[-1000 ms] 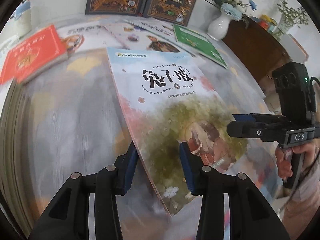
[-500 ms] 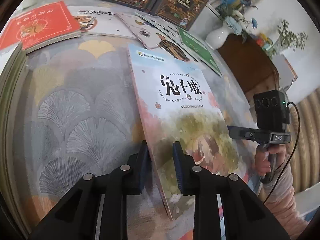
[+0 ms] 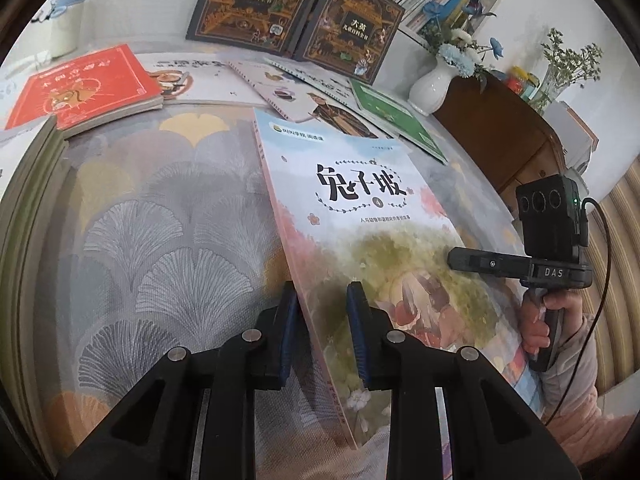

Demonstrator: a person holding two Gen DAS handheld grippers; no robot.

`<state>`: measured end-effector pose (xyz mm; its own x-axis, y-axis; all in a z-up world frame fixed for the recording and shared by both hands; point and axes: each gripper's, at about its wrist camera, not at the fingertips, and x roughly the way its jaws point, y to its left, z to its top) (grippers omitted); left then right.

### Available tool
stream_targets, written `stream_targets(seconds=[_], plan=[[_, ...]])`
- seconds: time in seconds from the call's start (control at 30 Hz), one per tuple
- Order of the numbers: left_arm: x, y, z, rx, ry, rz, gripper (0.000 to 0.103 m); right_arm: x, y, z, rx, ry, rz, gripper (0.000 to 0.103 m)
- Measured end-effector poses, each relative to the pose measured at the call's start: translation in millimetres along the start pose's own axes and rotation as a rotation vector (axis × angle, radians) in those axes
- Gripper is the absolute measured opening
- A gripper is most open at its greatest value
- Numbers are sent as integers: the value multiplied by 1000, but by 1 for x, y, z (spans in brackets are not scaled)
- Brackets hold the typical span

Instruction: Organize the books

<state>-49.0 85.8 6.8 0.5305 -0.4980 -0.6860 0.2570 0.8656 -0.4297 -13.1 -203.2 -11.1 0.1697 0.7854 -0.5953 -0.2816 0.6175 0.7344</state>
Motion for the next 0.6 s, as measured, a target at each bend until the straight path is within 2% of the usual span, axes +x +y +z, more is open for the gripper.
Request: stream_targets(seconds=[0.6], plan=[[-2,-7,-3,29,-32,30,27,-2,-5,3,10,-3,20,15]])
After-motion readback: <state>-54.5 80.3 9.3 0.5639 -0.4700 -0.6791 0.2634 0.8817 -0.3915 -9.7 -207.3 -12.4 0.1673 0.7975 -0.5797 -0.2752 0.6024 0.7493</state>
